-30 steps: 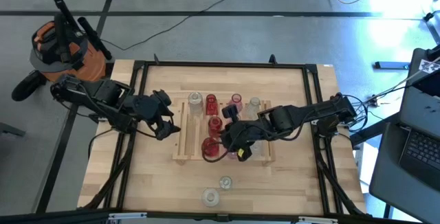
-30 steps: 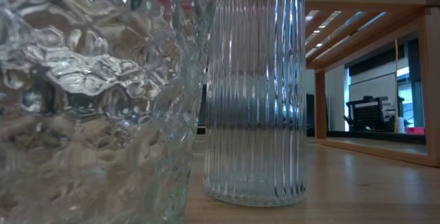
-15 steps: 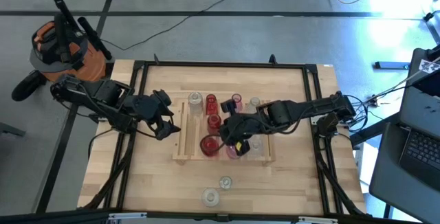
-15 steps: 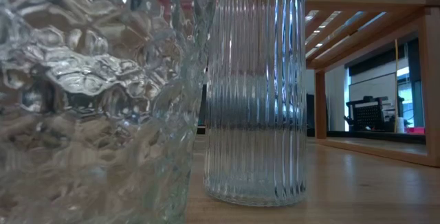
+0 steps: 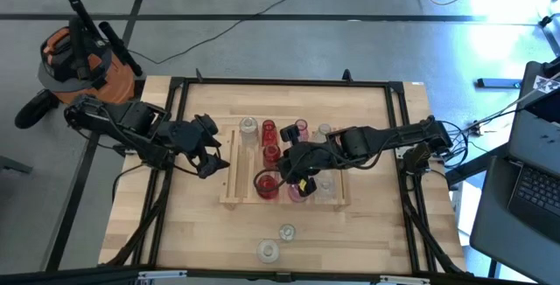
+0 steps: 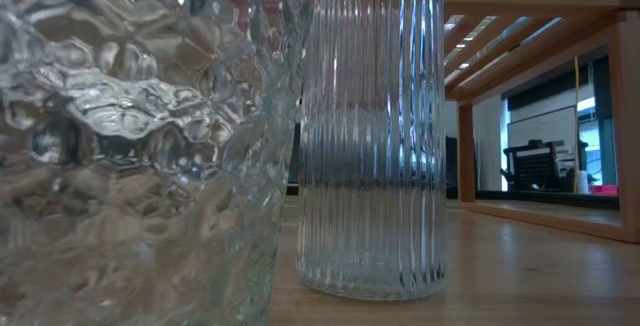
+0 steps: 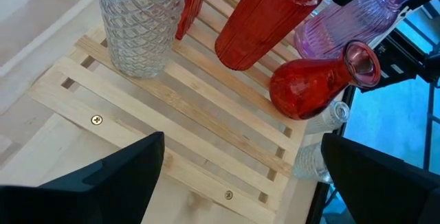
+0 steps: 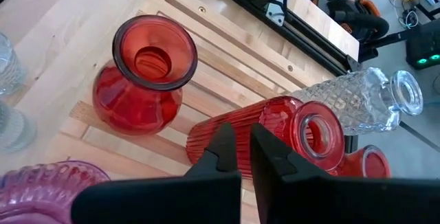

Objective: Sort vases onto shelf
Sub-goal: Adjust the red vase on the shelf, then put the transparent vase on the shelf aligned with the other transparent vase

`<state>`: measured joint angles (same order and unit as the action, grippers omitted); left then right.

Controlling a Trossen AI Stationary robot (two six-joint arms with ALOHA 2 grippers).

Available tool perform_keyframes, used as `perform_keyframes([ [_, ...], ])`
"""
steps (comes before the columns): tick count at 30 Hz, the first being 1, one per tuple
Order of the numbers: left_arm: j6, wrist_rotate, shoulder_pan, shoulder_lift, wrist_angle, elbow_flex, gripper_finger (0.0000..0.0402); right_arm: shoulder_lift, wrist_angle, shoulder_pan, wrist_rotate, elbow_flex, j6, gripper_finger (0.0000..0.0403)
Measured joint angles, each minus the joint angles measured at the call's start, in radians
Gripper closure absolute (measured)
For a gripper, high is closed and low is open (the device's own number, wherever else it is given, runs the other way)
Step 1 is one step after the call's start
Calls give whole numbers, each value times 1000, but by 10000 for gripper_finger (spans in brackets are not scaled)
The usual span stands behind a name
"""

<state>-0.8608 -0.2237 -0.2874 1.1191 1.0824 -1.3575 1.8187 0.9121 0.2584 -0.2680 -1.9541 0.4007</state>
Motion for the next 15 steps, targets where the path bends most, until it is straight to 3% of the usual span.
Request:
perform_keyframes([
  [5,0,4,0,0,0,0,15,0,-28,3,17,-26,-17,402],
  [11,-2,8,-2,0,0,0,15,-2,-10,4,17,-178,-38,402],
  [15,-51,118,-4,0,9,0,15,-3,40,9,41,-300,-76,402],
])
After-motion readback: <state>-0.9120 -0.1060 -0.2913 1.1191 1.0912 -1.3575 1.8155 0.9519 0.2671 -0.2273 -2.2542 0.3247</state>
